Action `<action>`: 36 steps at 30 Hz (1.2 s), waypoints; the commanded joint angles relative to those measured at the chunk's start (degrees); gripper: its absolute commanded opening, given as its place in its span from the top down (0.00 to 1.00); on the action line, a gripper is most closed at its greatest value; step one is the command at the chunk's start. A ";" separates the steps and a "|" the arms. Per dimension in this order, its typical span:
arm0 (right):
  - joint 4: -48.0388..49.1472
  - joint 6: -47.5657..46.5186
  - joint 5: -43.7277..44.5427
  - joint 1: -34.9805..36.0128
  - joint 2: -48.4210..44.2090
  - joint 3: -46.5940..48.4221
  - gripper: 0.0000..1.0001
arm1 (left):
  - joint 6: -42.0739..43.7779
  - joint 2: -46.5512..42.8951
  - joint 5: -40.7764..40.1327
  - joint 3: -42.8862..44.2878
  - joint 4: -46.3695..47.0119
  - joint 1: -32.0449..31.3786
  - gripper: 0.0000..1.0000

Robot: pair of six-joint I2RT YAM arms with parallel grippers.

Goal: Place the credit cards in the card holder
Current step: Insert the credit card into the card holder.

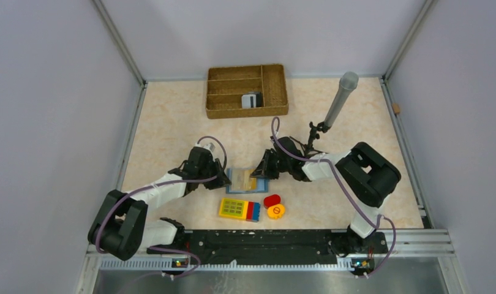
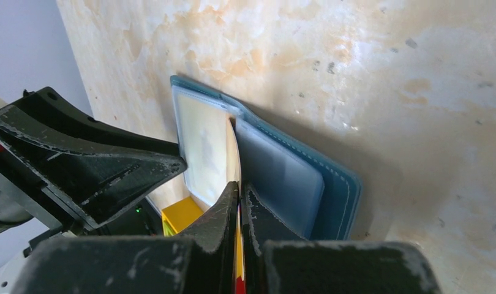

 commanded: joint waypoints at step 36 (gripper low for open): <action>-13.01 -4.74 7.83 1.54 -1.00 1.62 1.00 | 2.02 2.94 0.23 0.04 2.20 0.06 0.85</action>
